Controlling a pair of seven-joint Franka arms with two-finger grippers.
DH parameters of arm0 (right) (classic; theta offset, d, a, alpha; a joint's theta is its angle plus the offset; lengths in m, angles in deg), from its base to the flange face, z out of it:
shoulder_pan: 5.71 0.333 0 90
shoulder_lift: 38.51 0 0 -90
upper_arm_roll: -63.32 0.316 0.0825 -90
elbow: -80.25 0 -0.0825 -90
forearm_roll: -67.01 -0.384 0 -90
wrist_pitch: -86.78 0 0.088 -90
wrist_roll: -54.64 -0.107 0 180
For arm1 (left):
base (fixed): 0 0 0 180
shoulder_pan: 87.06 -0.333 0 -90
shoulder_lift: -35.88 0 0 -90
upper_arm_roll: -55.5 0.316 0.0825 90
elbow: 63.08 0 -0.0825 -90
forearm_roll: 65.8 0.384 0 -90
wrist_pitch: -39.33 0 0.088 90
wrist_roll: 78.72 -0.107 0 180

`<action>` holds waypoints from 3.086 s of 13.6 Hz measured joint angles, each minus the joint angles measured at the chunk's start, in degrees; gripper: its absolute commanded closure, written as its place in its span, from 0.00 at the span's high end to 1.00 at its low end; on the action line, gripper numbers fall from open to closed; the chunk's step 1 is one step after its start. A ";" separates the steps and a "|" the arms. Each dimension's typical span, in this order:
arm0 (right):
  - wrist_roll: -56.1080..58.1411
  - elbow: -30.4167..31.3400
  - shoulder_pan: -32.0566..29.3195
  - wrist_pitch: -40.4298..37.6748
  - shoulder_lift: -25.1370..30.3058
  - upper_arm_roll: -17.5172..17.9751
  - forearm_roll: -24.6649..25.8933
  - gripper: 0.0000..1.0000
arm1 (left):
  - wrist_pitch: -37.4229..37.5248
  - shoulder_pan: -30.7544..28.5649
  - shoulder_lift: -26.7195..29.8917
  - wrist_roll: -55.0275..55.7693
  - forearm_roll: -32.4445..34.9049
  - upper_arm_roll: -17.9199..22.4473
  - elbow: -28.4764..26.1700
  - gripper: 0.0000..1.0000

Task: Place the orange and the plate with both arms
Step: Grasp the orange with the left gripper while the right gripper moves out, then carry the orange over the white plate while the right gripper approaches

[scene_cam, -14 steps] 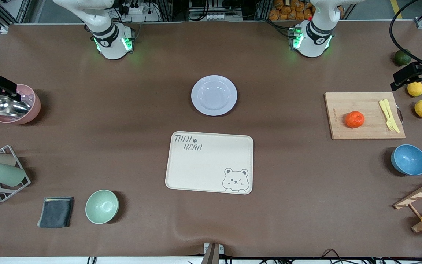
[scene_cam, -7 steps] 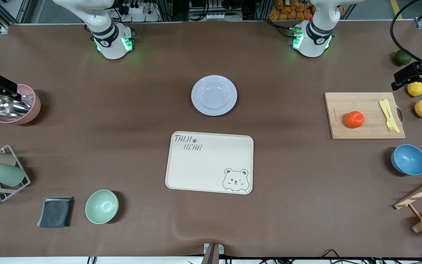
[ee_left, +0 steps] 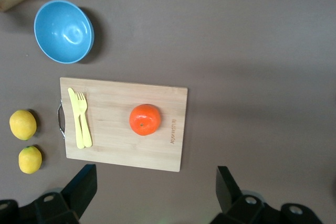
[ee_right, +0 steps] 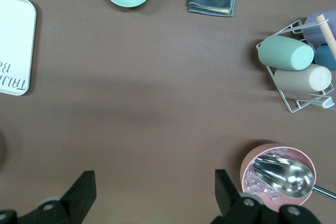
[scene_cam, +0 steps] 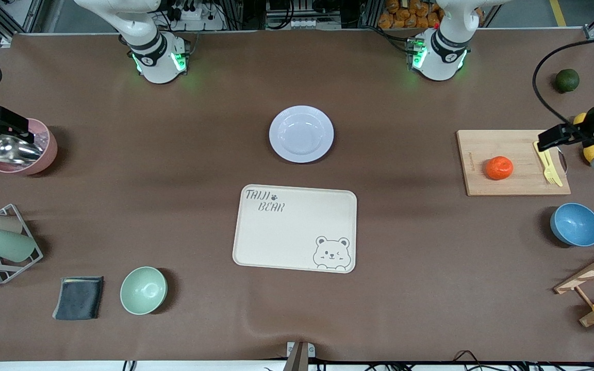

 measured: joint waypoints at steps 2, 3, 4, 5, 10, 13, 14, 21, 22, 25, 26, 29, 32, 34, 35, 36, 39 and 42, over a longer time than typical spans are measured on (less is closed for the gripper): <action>0.00 0.18 0.00 -0.54 -0.13 0.03 0.00 1.00 | -6.44 -3.35 0.22 -0.76 0.19 0.02 -6.43 1.00; 0.00 0.29 0.00 -1.21 -0.21 0.04 -0.04 1.00 | -9.55 -5.15 0.25 -1.92 0.19 0.09 -9.51 1.00; 0.00 0.36 0.00 -2.14 -0.38 0.05 -0.11 1.00 | -12.42 -6.48 0.28 -2.70 0.19 0.15 -12.55 1.00; 0.00 0.44 0.00 -2.89 -0.66 0.07 -0.37 1.00 | -15.48 -7.23 0.31 -2.89 0.19 0.19 -15.49 1.00; 0.00 4.04 -0.02 -3.48 -3.61 0.10 -6.82 1.00 | -30.65 -7.99 -0.04 -2.88 0.19 0.17 -29.35 1.00; -0.01 4.72 -0.04 -3.31 -6.00 0.15 -9.30 1.00 | -34.84 -9.54 -1.39 -2.88 0.19 0.18 -32.70 1.00; -0.07 4.79 -0.17 -3.31 -6.70 0.11 -10.91 1.00 | -35.64 -10.07 -2.41 -2.88 0.19 0.18 -32.96 1.00; -0.12 10.20 -1.78 -3.19 -9.16 0.07 -22.47 1.00 | -40.52 -10.51 -9.90 -2.88 0.19 0.14 -33.04 1.00; -0.12 11.07 -2.03 -3.00 -9.79 0.07 -24.08 1.00 | -40.88 -10.54 -10.49 -2.88 0.19 0.14 -33.04 1.00; -0.12 12.55 -2.86 -2.82 -12.27 0.06 -29.03 1.00 | -41.40 -10.56 -11.51 -2.88 0.19 0.14 -33.03 1.00; -0.10 12.93 -3.05 -2.82 -13.13 0.06 -30.40 1.00 | -41.47 -10.56 -11.66 -2.88 0.19 0.13 -33.03 1.00; 1.38 16.06 -3.65 -2.58 -15.31 0.06 -35.64 1.00 | -42.44 -10.56 -12.70 -2.88 0.19 0.06 -33.02 1.00; 4.02 19.37 -3.91 -0.67 -16.35 0.05 -37.71 1.00 | -43.17 -10.56 -14.18 -2.88 0.19 0.03 -32.95 1.00; 5.57 20.95 -3.94 -0.68 -17.44 0.06 -38.64 1.00 | -43.39 -10.56 -14.67 -2.88 0.19 0.03 -32.92 0.72; 7.38 22.15 -4.02 -0.63 -18.14 0.05 -40.27 1.00 | -43.39 -10.56 -14.76 -2.88 0.19 0.03 -32.90 0.57; 8.99 23.47 -4.10 -0.45 -18.93 0.04 -41.90 1.00 | -43.39 -10.56 -14.79 -2.88 0.19 0.01 -32.87 0.40; 12.56 25.61 -4.17 0.42 -21.38 0.06 -45.69 1.00 | -43.23 -10.56 -14.70 -2.90 0.19 -0.02 -32.76 0.27; 16.21 28.03 -4.06 2.86 -22.61 0.46 -49.85 1.00 | -43.29 -10.57 -14.37 -3.03 0.19 -1.49 -31.81 0.28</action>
